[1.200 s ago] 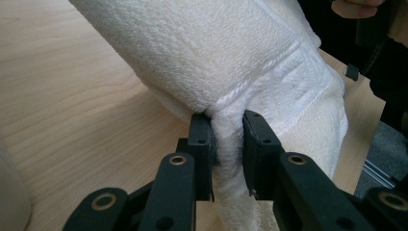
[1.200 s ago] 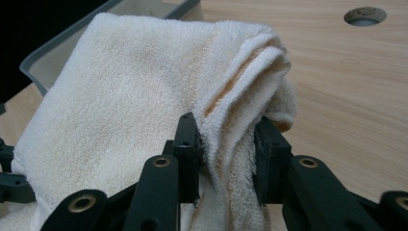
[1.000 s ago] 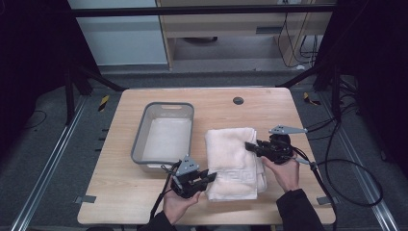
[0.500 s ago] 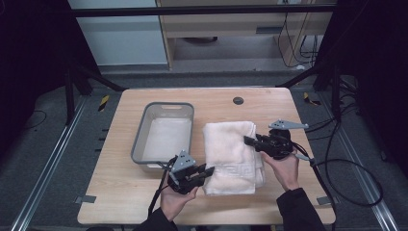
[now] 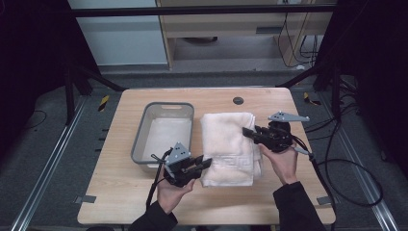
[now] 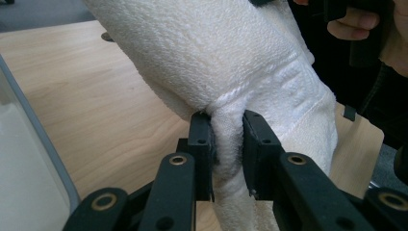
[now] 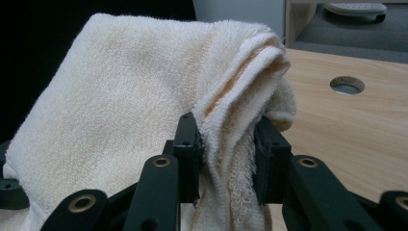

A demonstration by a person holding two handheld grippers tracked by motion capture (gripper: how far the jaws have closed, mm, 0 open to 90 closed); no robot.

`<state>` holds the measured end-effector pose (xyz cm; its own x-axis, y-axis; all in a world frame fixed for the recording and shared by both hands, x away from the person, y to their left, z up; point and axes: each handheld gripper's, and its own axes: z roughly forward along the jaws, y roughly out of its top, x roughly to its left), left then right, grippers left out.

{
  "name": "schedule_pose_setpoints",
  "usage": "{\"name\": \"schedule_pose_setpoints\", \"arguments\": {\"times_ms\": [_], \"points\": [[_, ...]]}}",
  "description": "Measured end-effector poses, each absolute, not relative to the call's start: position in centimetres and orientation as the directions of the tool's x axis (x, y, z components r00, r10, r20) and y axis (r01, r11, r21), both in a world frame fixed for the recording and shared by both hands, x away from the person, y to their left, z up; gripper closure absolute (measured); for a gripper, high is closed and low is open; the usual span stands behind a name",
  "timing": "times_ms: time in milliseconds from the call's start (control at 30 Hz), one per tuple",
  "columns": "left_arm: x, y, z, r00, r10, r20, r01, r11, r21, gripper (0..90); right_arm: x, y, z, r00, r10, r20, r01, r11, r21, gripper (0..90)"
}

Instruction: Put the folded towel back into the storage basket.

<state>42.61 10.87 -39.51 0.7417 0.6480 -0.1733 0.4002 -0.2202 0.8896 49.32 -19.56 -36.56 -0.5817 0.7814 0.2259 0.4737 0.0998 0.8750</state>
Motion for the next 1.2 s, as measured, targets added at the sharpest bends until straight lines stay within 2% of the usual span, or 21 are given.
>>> {"name": "schedule_pose_setpoints", "arguments": {"times_ms": [1200], "points": [[44.0,15.5,-36.1,0.699,0.687,-0.200,0.365,-0.103,0.925,75.2,51.2,-15.1,-32.2,-0.607,0.772,0.187,0.397,0.091,0.913,67.9]]}}
